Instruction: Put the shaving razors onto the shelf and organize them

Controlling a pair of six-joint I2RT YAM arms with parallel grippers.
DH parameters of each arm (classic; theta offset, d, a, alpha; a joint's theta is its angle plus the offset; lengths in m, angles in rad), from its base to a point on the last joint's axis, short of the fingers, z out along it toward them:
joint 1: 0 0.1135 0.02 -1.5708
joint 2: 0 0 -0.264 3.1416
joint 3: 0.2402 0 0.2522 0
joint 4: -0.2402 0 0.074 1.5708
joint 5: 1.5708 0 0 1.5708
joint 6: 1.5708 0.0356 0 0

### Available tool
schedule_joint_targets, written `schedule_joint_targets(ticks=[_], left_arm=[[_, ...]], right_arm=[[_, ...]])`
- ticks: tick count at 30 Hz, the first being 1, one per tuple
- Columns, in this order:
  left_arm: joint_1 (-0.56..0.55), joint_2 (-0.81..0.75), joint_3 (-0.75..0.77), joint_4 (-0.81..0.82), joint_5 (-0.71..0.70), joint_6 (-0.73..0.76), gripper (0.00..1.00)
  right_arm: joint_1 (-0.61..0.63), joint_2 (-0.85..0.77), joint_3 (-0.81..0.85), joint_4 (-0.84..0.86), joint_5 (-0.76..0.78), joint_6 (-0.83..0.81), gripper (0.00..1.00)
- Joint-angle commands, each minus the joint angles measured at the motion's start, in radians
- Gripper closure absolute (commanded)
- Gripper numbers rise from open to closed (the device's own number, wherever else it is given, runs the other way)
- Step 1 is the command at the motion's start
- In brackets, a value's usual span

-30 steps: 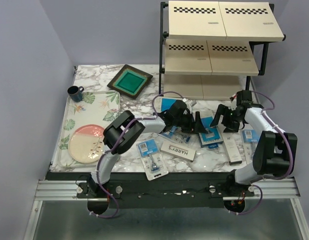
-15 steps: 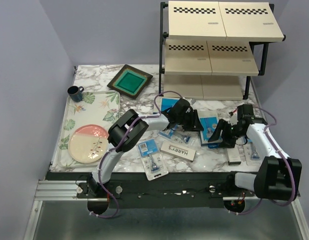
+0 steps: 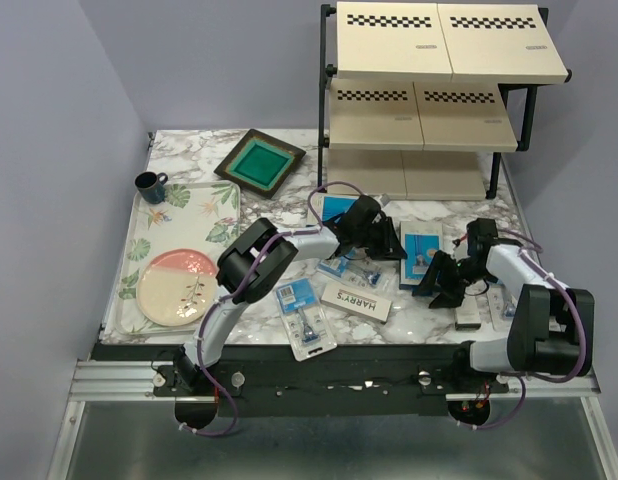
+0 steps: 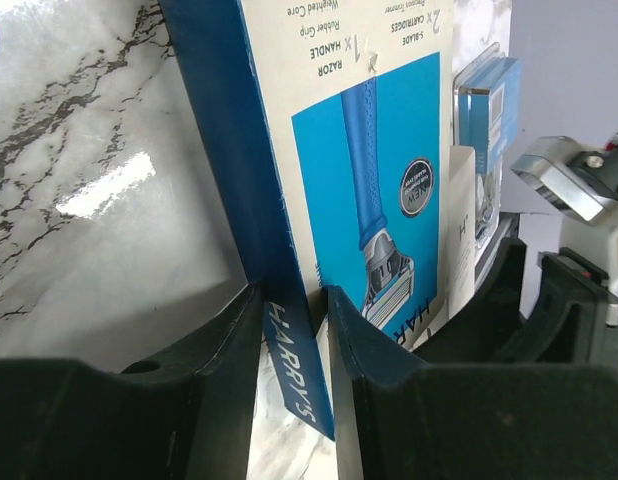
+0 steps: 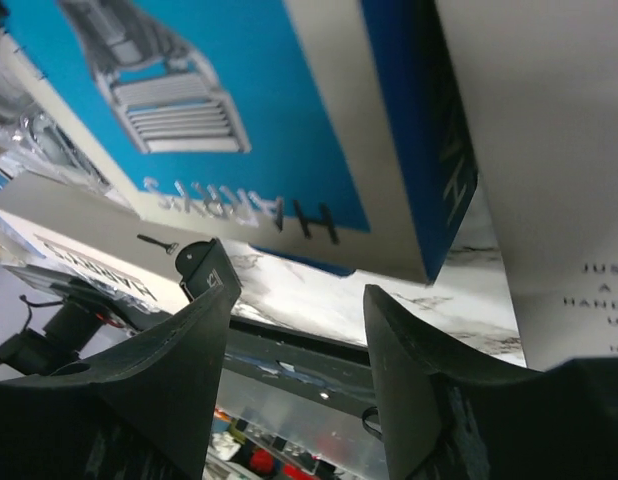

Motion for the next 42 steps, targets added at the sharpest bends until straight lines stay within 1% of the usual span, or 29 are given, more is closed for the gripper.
schedule_joint_targets(ticks=[1, 4, 5, 9, 10, 11, 13, 14, 16, 17, 18, 19, 20, 23, 25, 29, 33, 38, 39, 42], left_arm=[[0.019, -0.009, -0.048, -0.053, -0.041, 0.008, 0.69], [0.019, -0.014, -0.064, -0.045, -0.038, 0.0, 0.71], [0.021, -0.015, -0.073, -0.04, -0.032, -0.003, 0.72], [0.024, -0.022, -0.103, 0.05, 0.018, -0.009, 0.72], [0.026, -0.025, -0.108, 0.062, 0.027, -0.017, 0.71], [0.026, -0.023, -0.114, 0.075, 0.037, -0.02, 0.7], [0.024, -0.022, -0.119, 0.092, 0.042, -0.022, 0.68], [0.026, -0.02, -0.12, 0.093, 0.044, -0.022, 0.64], [0.026, -0.022, -0.12, 0.099, 0.045, -0.022, 0.6], [0.027, -0.022, -0.123, 0.104, 0.047, -0.02, 0.52], [0.026, -0.022, -0.123, 0.111, 0.045, -0.018, 0.47], [0.029, -0.026, -0.125, 0.112, 0.038, -0.02, 0.4], [0.029, -0.029, -0.129, 0.11, 0.035, -0.023, 0.24], [0.032, -0.057, -0.158, 0.15, 0.039, -0.046, 0.08], [0.033, -0.077, -0.171, 0.187, 0.068, -0.069, 0.02], [0.041, -0.092, -0.205, 0.216, 0.117, -0.107, 0.02], [0.053, -0.086, -0.228, 0.246, 0.137, -0.149, 0.02], [0.056, -0.058, -0.241, 0.332, 0.18, -0.222, 0.02], [0.056, -0.054, -0.24, 0.381, 0.195, -0.23, 0.02], [0.052, -0.035, -0.217, 0.455, 0.218, -0.238, 0.02]], right_arm=[[-0.007, 0.027, -0.018, 0.087, 0.003, 0.075, 0.37], [-0.01, 0.028, -0.028, 0.136, 0.0, 0.11, 0.4], [-0.01, 0.028, -0.029, 0.15, -0.003, 0.115, 0.44], [-0.012, 0.012, -0.047, 0.231, -0.015, 0.129, 0.49], [-0.012, 0.013, -0.054, 0.25, -0.03, 0.131, 0.53], [-0.013, 0.015, -0.073, 0.265, -0.041, 0.132, 0.62], [-0.017, 0.015, -0.083, 0.296, -0.065, 0.132, 0.7], [-0.017, 0.012, -0.083, 0.299, -0.066, 0.131, 0.78], [-0.018, 0.015, -0.075, 0.303, -0.07, 0.112, 0.86], [-0.021, 0.018, -0.071, 0.3, -0.066, 0.108, 0.92], [-0.024, 0.015, -0.06, 0.296, -0.062, 0.101, 0.93], [-0.026, 0.013, -0.055, 0.294, -0.061, 0.091, 0.97], [-0.03, 0.004, -0.049, 0.29, -0.062, 0.085, 0.99], [-0.04, -0.039, -0.029, 0.279, -0.09, 0.071, 0.99], [-0.044, -0.066, -0.029, 0.279, -0.121, 0.08, 0.99], [-0.047, -0.122, -0.043, 0.302, -0.173, 0.129, 0.99], [-0.058, -0.156, -0.063, 0.339, -0.219, 0.167, 0.99], [-0.095, -0.13, -0.095, 0.394, -0.271, 0.193, 0.99], [-0.101, -0.12, -0.1, 0.415, -0.273, 0.193, 0.99], [-0.104, -0.093, -0.097, 0.437, -0.267, 0.177, 0.99]])
